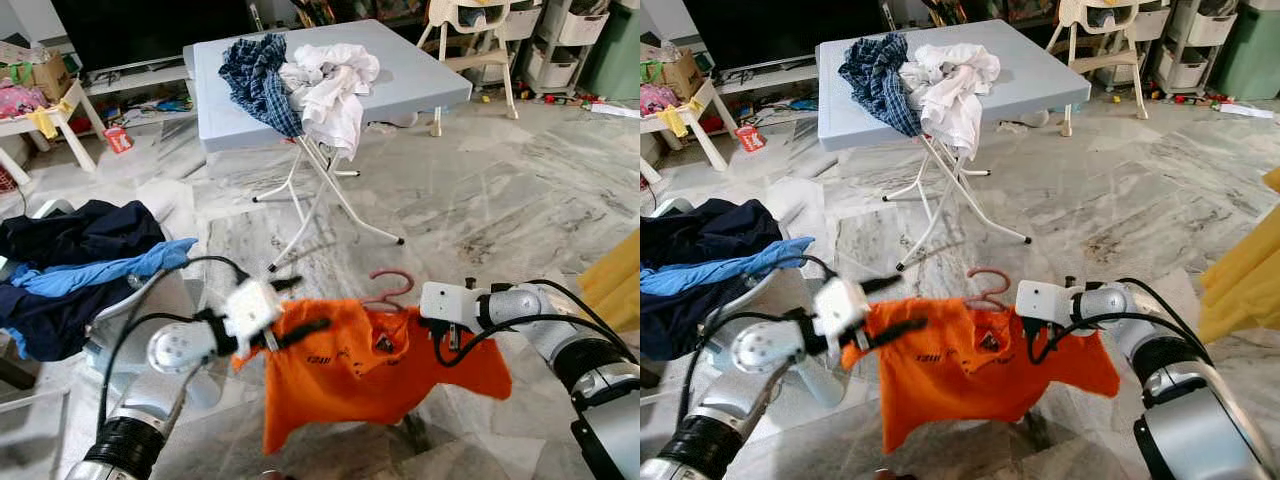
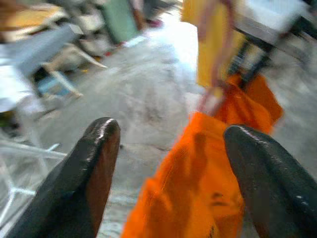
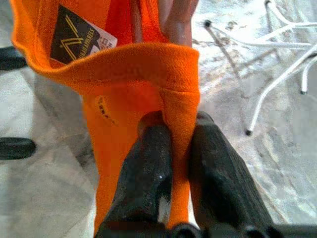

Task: Hang hanger

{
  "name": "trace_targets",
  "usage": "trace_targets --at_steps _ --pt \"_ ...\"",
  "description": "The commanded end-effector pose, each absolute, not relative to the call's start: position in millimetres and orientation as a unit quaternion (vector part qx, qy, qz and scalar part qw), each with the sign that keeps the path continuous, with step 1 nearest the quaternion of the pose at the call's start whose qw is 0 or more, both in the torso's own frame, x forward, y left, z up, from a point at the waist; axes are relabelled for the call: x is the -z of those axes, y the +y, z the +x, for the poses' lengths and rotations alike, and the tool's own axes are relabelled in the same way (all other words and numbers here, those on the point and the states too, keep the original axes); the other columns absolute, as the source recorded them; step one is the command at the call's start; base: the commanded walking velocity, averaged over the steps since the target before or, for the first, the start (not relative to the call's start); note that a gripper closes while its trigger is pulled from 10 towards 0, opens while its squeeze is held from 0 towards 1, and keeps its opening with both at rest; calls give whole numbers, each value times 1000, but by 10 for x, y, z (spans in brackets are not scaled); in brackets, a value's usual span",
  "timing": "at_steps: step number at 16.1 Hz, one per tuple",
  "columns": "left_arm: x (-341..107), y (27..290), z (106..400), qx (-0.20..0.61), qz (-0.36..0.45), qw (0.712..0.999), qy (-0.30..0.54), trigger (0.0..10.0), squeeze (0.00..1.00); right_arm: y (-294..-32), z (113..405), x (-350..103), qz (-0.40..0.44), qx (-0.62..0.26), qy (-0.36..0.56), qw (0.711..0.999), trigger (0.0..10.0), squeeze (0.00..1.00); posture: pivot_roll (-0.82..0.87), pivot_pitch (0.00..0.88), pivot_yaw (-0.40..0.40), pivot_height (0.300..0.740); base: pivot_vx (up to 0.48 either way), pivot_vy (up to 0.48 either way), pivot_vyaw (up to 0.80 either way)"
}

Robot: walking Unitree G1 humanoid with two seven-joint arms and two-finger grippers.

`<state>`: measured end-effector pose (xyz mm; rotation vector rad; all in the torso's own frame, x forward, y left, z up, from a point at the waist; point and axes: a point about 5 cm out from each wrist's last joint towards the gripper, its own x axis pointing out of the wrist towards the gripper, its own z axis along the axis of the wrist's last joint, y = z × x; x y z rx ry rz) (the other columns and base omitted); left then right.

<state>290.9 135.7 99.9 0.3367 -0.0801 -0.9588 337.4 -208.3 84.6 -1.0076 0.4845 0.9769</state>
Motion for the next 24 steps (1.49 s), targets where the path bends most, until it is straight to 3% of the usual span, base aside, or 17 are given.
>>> trace_targets --at_steps 1,2,4,5,7,9,10,14,15,16,17,18,24 --pt "-1041 1406 2924 441 152 883 -45 10000 1000 -2065 3399 -870 -448 -434 209 753 0 0 -46 0 78 740 0 0 0" --pt "-1085 1489 2967 382 119 915 -58 10000 1000 -2069 3422 -867 -439 -409 206 773 0 0 -43 0 78 740 0 0 0" --pt "-1041 1630 3015 292 81 952 -53 10000 1000 -2074 3432 -839 -420 -379 206 799 0 0 -43 0 78 740 0 0 0" --pt "-858 1752 3015 208 46 977 -15 10000 1000 -2010 3416 -763 -357 -347 199 844 0 0 -44 0 74 740 0 0 0" --pt "-738 1798 2994 169 25 985 8 10000 1000 -1946 3400 -710 -320 -326 185 870 0 0 -44 0 73 740 0 0 0" --pt "-452 1816 2927 105 6 992 74 10000 1000 -1801 3348 -528 -182 -238 190 935 0 0 -48 0 72 740 0 0 0" --pt "-377 1815 2918 82 15 992 95 10000 1000 -1789 3327 -464 -135 -192 198 952 0 0 -50 0 72 740 0 0 0" --pt "-228 1736 2939 59 -24 988 138 10000 1000 -1855 3236 -293 -19 -29 223 974 0 0 -59 0 76 740 0 0 0" --pt "-177 1707 2927 59 -38 986 152 10000 757 -1854 3201 -255 -9 -6 224 975 0 0 -66 0 79 740 0 0 0" --pt "-162 1640 2930 64 -42 985 153 10000 0 -1840 3162 -225 -18 20 221 975 1686 0 -73 0 83 740 0 0 0" --pt "-161 1587 2931 74 -46 985 151 10000 0 -1835 3145 -210 -7 36 223 974 9137 0 -78 0 83 740 0 0 0" --pt "-159 1532 2930 83 -56 984 149 10000 0 -1837 3137 -225 -17 47 208 977 10000 0 -82 0 81 740 0 0 0" --pt "-134 1440 2931 101 -80 980 155 10000 0 -1753 3028 -131 -17 68 225 972 10000 0 -91 0 79 740 261 211 -358"
